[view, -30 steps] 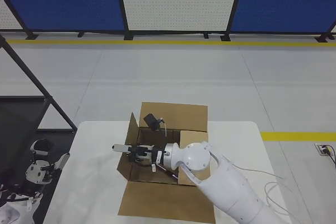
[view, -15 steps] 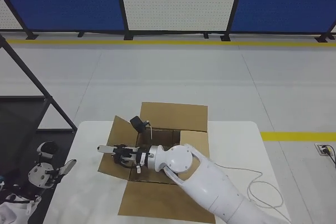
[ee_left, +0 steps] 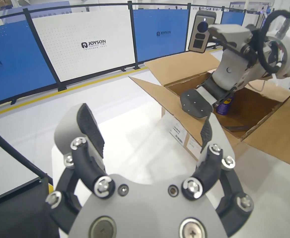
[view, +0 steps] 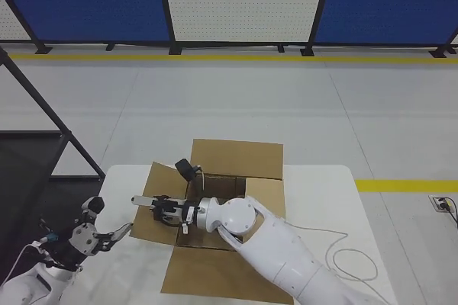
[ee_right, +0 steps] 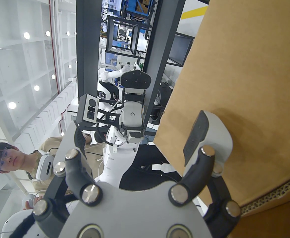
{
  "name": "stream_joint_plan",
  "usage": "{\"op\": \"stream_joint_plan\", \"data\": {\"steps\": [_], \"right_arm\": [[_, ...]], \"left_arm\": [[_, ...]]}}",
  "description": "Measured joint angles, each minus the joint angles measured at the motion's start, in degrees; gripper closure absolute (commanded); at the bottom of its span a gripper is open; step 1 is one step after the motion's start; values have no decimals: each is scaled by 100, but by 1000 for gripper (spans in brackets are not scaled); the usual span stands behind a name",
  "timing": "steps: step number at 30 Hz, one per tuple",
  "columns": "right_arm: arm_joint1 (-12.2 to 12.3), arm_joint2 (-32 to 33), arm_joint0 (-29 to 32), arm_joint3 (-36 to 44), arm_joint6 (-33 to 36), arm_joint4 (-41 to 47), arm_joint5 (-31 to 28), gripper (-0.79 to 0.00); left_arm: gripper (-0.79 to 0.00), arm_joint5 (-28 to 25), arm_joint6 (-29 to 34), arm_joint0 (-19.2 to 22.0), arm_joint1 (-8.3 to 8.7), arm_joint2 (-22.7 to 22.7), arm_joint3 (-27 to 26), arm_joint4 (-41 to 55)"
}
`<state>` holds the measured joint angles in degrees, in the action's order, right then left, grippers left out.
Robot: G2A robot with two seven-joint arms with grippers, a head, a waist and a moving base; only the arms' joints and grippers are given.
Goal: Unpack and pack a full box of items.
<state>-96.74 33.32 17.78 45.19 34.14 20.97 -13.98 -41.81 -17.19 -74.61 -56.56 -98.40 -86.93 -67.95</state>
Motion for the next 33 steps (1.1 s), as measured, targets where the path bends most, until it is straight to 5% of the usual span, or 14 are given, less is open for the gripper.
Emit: {"op": "stream_joint_plan", "data": {"steps": [15, 33], "right_arm": [[100, 508, 275, 286, 35, -467, -290, -785], [783, 1975, 1763, 2340, 159, -1425, -115, -785]], "left_arm": [[-785, 465, 59, 179, -17, 320, 308, -588], [-785, 619, 143, 604, -61, 961, 817, -1176]]}}
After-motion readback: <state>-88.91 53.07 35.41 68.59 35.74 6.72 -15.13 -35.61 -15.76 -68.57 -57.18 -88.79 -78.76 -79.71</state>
